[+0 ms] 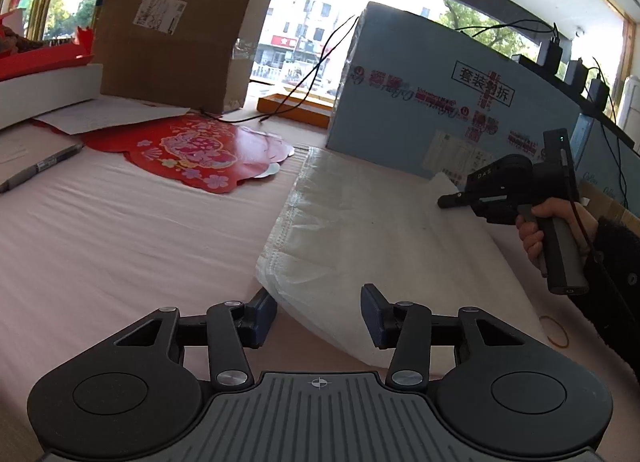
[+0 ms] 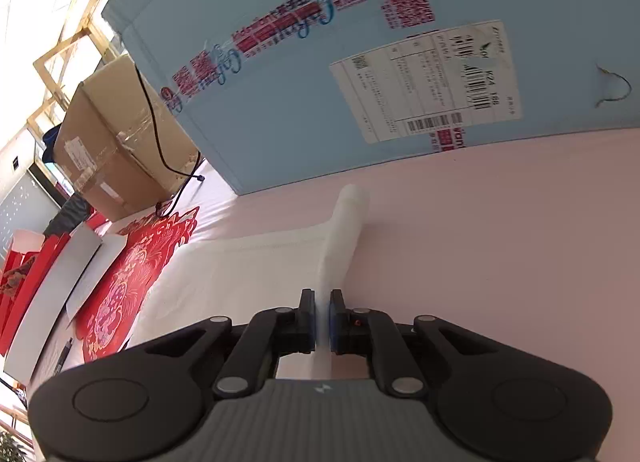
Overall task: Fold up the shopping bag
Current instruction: 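Grasp the white bag's edge with the right tool, then lift the held edge and fold it over the bag with the right tool, release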
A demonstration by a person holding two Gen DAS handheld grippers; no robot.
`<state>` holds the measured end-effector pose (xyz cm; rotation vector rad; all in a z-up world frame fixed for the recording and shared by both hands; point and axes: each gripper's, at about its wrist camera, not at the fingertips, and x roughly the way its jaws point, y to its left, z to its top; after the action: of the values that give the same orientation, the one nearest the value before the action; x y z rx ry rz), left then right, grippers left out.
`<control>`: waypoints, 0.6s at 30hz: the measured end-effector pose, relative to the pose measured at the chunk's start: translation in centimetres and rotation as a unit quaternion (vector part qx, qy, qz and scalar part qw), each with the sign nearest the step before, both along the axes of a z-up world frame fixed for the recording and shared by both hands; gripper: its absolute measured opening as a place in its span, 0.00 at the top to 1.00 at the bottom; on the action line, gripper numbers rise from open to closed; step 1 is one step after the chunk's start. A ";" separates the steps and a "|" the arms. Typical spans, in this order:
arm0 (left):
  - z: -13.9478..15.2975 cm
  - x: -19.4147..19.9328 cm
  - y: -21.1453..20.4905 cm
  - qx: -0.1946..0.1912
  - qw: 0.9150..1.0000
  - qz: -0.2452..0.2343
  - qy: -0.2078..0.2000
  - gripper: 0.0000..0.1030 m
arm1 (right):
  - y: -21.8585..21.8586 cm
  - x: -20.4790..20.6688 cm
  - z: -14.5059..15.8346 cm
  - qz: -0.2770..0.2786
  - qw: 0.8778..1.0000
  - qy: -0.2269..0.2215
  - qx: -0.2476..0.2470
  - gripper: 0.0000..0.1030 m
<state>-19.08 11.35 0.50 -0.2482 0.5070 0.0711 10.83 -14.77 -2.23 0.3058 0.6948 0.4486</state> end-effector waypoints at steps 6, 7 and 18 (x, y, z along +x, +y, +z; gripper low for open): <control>0.5 3.5 -0.8 0.064 0.997 -0.047 0.008 0.61 | -6.7 -3.2 0.1 -0.051 0.997 0.016 0.051 0.96; 0.6 4.2 -1.0 0.075 0.996 -0.052 0.011 0.61 | -8.0 -4.2 0.2 -0.060 0.996 0.014 0.058 0.96; 3.7 1.2 -10.1 0.149 0.964 -0.197 -0.095 0.08 | -18.3 -16.4 -1.5 -0.170 0.976 0.008 0.133 0.96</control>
<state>-17.92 1.24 4.25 0.1433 0.3399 -0.2618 -5.54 -33.05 -3.76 0.6708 0.5835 0.2115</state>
